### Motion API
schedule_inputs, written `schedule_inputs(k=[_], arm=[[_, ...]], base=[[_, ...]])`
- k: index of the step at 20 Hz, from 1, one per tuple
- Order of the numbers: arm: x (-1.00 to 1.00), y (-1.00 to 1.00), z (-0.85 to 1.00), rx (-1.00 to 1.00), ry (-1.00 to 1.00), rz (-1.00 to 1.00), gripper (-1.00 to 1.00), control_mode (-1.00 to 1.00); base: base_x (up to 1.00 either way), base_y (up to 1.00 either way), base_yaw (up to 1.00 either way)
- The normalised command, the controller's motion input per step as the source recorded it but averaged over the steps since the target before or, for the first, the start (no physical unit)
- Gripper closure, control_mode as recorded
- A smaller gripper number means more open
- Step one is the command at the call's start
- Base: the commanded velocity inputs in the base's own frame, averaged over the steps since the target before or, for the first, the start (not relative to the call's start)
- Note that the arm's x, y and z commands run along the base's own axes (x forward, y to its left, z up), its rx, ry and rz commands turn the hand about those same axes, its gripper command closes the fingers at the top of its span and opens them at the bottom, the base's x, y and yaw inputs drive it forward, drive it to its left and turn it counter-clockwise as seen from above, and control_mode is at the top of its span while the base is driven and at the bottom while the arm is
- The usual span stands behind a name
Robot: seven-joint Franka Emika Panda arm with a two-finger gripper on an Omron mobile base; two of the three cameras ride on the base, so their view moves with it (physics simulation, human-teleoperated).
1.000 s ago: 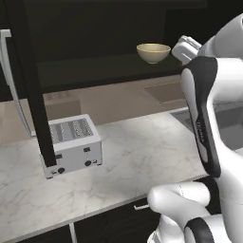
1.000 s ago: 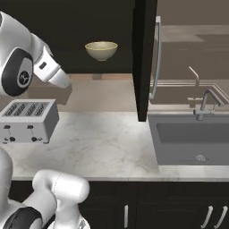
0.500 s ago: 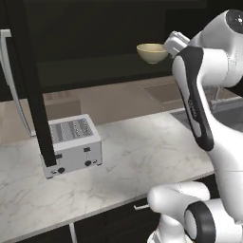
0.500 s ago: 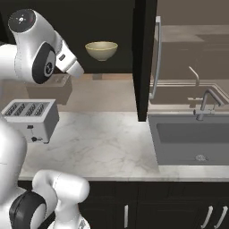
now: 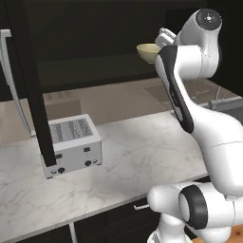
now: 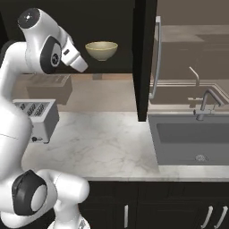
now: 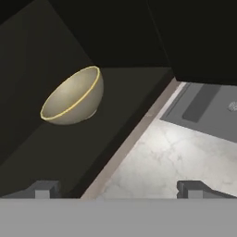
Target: Take the smaller bowl and place it next to the appetizer plate on the dining counter , and place the larger bowl next to the plate with cooked food.
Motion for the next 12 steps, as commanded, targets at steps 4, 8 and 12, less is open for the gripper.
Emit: schedule_inputs(k=[4, 8, 12], arm=[[0.45, 0.0, 0.0, 0.0, 0.01, -0.09, -1.0, -1.0], [0.41, 0.0, 0.0, 0.03, 0.06, 0.0, -1.0, -1.0], [0.4, -0.01, 0.0, 0.06, 0.06, 0.0, -1.0, -1.0]], base=[[0.0, 0.0, 0.0], [0.0, 0.0, 0.0], [0.0, 0.0, 0.0]])
